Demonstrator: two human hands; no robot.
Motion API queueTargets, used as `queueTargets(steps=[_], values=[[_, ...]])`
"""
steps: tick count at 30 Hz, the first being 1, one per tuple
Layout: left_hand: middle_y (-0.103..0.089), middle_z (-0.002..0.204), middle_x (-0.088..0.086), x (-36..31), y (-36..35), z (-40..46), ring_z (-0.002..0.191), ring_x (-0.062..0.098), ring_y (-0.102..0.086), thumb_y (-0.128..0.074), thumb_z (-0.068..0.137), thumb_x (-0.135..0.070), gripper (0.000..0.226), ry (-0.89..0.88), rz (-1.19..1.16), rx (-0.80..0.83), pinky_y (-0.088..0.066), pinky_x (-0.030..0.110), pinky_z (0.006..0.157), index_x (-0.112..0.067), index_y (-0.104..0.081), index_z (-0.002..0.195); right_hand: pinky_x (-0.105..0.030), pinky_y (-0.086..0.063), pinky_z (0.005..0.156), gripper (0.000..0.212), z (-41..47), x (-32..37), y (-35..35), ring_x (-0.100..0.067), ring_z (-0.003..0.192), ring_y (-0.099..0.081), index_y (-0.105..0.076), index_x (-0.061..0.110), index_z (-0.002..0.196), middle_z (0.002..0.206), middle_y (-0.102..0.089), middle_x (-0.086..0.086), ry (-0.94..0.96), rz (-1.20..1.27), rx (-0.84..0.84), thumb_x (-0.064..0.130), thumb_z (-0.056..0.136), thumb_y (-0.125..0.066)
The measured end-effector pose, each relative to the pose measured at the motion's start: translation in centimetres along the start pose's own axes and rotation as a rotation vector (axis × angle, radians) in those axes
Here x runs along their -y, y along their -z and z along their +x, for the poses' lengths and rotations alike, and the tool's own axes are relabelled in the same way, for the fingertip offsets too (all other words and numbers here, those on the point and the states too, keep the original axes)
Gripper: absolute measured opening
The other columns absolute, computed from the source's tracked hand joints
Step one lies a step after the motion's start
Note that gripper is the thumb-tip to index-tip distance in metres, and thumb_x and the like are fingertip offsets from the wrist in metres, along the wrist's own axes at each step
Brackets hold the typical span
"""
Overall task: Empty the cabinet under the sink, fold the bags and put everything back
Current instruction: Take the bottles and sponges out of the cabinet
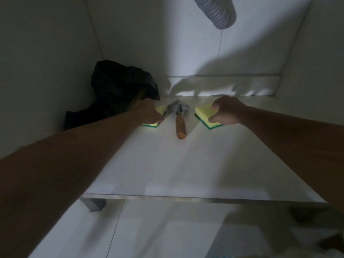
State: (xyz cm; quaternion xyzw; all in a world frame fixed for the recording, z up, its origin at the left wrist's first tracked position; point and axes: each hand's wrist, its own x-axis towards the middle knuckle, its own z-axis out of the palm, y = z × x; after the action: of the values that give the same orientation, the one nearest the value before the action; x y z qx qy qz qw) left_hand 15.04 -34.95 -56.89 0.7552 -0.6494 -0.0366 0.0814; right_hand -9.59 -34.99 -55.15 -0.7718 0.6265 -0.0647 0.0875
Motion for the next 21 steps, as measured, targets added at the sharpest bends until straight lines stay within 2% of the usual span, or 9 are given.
queueTargets(steps=[3, 5, 7, 9, 12, 14, 16, 19, 21], values=[[-0.038, 0.148, 0.015, 0.4, -2.1, 1.7, 0.134, 0.032, -0.040, -0.064, 0.082, -0.046, 0.081, 0.081, -0.058, 0.072, -0.037, 0.035, 0.103, -0.004, -0.035, 0.144, -0.030, -0.032, 0.109, 0.066, 2.7, -0.9, -1.5, -0.027, 0.140, -0.036, -0.041, 0.014, 0.145, 0.152, -0.038, -0.010, 0.010, 0.014, 0.051, 0.038, 0.088, -0.064], [-0.033, 0.151, 0.015, 0.7, -3.2, 2.6, 0.136, 0.033, -0.036, -0.064, 0.078, -0.052, 0.090, 0.124, -0.107, 0.085, -0.036, 0.041, 0.109, -0.011, -0.027, 0.148, -0.031, -0.033, 0.109, 0.067, 3.9, -1.2, -2.5, -0.027, 0.139, -0.036, -0.041, 0.013, 0.145, 0.152, -0.039, -0.010, 0.022, 0.010, 0.068, 0.040, 0.088, -0.063], [-0.037, 0.147, 0.016, 0.8, -3.6, 3.2, 0.134, 0.036, -0.037, -0.063, 0.072, -0.058, 0.091, 0.152, -0.120, 0.066, -0.037, 0.046, 0.108, -0.014, -0.031, 0.145, -0.031, -0.039, 0.101, 0.064, 4.4, -1.4, -3.2, -0.029, 0.131, -0.045, -0.048, 0.014, 0.137, 0.143, -0.048, -0.011, 0.027, 0.004, 0.058, 0.042, 0.083, -0.067], [-0.041, 0.143, 0.017, 0.6, -3.5, 3.3, 0.131, 0.037, -0.040, -0.065, 0.072, -0.053, 0.085, 0.163, -0.104, 0.047, -0.039, 0.044, 0.105, -0.012, -0.035, 0.140, -0.032, -0.046, 0.090, 0.059, 4.5, -1.6, -3.5, -0.030, 0.120, -0.053, -0.053, 0.018, 0.128, 0.132, -0.055, -0.011, 0.003, 0.051, 0.035, 0.037, 0.075, -0.073], [-0.040, 0.143, 0.016, -0.2, -2.9, 2.6, 0.130, 0.035, -0.042, -0.073, 0.071, -0.046, 0.089, 0.209, -0.070, 0.004, -0.041, 0.039, 0.099, -0.009, -0.033, 0.141, -0.029, -0.044, 0.070, 0.051, 4.4, -2.0, -3.0, -0.029, 0.096, -0.055, -0.054, 0.019, 0.112, 0.115, -0.059, -0.008, -0.045, 0.083, 0.068, 0.034, 0.067, -0.074], [-0.038, 0.145, 0.016, -0.8, -2.1, 1.7, 0.132, 0.034, -0.040, -0.077, 0.067, -0.047, 0.101, 0.257, -0.081, -0.029, -0.041, 0.038, 0.100, -0.009, -0.026, 0.145, -0.029, -0.044, 0.068, 0.054, 4.1, -1.9, -2.3, -0.027, 0.092, -0.055, -0.054, 0.018, 0.109, 0.111, -0.058, -0.008, -0.056, 0.076, 0.109, 0.037, 0.062, -0.075], [-0.035, 0.147, 0.016, -1.4, -0.6, 0.2, 0.134, 0.035, -0.037, -0.079, 0.066, -0.045, 0.109, 0.289, -0.108, -0.042, -0.040, 0.040, 0.103, -0.007, -0.017, 0.148, -0.029, -0.046, 0.067, 0.061, 3.6, -1.7, -1.2, -0.028, 0.097, -0.057, -0.054, 0.016, 0.113, 0.112, -0.058, -0.008, -0.065, 0.112, 0.141, 0.037, 0.060, -0.077], [-0.037, 0.143, 0.018, -2.2, 2.4, -3.1, 0.131, 0.038, -0.038, -0.082, 0.064, -0.041, 0.111, 0.310, -0.137, -0.025, -0.043, 0.042, 0.101, -0.005, -0.017, 0.147, -0.030, -0.051, 0.058, 0.063, 2.2, -1.1, 0.8, -0.030, 0.091, -0.059, -0.053, 0.016, 0.112, 0.106, -0.056, -0.009, -0.068, 0.199, 0.199, 0.034, 0.056, -0.076], [-0.043, 0.134, 0.017, -2.4, 4.4, -5.5, 0.121, 0.036, -0.045, -0.083, 0.061, -0.039, 0.104, 0.334, -0.171, -0.004, -0.048, 0.038, 0.088, -0.003, -0.027, 0.141, -0.045, -0.058, 0.060, 0.065, 1.0, -0.3, 2.4, -0.035, 0.089, -0.058, -0.050, 0.018, 0.113, 0.106, -0.053, -0.012, -0.064, 0.258, 0.260, 0.032, 0.054, -0.074]])
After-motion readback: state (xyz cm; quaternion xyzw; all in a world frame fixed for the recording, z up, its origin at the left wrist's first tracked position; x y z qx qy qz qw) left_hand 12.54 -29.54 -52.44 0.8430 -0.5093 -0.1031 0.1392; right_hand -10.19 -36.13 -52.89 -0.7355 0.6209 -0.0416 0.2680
